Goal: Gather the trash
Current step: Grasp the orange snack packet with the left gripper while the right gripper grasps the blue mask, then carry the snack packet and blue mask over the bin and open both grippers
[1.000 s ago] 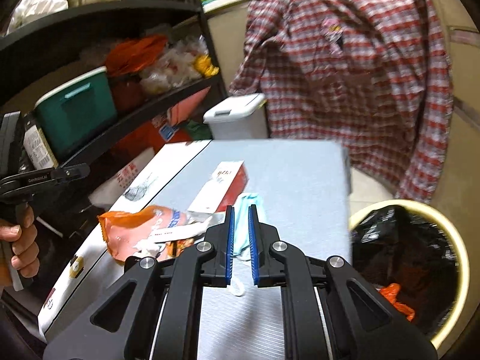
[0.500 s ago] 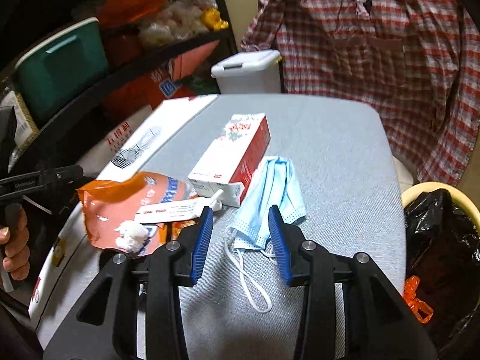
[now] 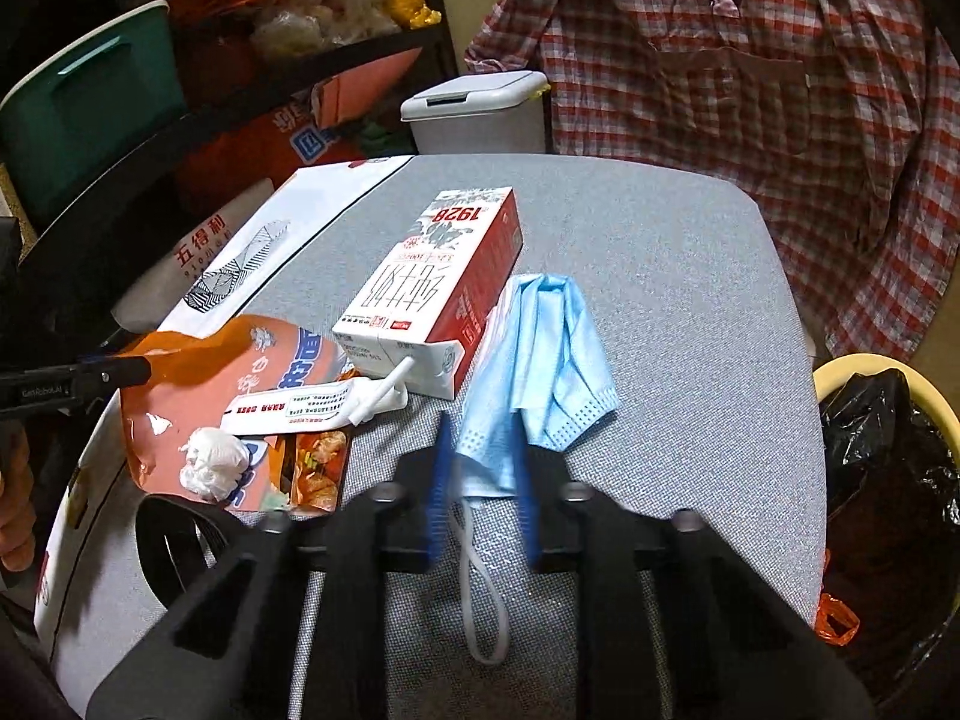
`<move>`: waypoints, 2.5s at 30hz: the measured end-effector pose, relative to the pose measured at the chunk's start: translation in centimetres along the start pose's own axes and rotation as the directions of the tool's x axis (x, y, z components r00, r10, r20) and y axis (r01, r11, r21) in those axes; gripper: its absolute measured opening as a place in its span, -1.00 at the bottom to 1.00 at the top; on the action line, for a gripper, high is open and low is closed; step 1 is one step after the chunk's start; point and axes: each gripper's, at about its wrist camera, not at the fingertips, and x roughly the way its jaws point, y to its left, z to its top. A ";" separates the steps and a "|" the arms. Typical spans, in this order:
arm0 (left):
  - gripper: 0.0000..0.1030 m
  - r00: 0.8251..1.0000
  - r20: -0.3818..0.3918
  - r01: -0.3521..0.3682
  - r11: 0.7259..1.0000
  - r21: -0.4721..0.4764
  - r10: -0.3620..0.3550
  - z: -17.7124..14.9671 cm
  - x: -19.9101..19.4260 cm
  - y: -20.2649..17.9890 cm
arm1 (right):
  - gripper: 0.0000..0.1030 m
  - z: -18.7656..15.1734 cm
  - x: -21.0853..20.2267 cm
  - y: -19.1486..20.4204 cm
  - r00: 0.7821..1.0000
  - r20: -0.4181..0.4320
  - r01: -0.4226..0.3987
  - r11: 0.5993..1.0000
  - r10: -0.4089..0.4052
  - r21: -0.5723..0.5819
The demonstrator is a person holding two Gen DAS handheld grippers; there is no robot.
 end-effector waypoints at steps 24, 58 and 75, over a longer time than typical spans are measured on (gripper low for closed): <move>-0.63 0.954 0.292 -0.076 0.997 0.021 0.066 1.5 -11.5 -2.8 | -0.93 0.2 -10.6 -0.5 0.977 0.210 -0.039 0.999 0.044 -0.029; -0.63 0.911 0.409 0.031 0.997 0.071 -0.057 0.4 -17.5 -12.0 | -0.93 -2.2 -22.9 -7.0 0.932 0.355 0.052 0.997 -0.069 0.059; -0.63 0.896 0.420 0.093 0.987 0.132 -0.140 0.5 -16.7 -18.3 | -0.93 -3.3 -25.4 -13.2 0.910 0.376 0.115 0.977 -0.176 0.180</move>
